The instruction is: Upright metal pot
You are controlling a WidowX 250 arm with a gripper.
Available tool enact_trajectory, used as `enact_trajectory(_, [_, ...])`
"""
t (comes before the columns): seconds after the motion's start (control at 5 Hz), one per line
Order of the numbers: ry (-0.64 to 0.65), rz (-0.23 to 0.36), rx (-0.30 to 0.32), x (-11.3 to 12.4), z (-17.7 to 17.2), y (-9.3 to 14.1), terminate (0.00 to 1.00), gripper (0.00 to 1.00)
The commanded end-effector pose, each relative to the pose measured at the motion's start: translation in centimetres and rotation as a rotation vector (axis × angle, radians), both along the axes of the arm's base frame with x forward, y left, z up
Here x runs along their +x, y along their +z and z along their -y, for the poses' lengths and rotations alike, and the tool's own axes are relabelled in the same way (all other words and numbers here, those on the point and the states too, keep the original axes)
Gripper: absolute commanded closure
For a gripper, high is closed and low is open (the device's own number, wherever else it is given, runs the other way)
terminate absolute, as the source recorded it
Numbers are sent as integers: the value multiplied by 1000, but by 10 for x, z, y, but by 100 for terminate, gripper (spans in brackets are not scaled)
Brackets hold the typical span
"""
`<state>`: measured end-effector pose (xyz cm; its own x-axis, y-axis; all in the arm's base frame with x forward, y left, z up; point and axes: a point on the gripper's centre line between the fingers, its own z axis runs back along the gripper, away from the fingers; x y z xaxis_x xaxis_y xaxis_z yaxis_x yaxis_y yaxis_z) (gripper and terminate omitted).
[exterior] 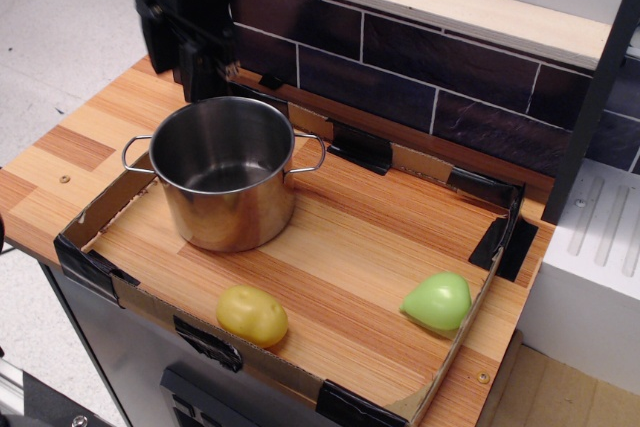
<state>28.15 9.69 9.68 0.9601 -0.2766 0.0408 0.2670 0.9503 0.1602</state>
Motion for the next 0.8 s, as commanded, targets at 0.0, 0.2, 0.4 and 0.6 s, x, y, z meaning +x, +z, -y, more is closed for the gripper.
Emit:
enact_trajectory(0.0, [52, 70, -34, 9, 15, 85, 0, 0])
enact_trajectory(0.2, [53, 30, -62, 6, 23, 103, 0, 0])
enact_trajectory(0.4, [53, 30, -62, 6, 23, 103, 0, 0])
enact_trajectory(0.6, [53, 30, -62, 6, 23, 103, 100, 0])
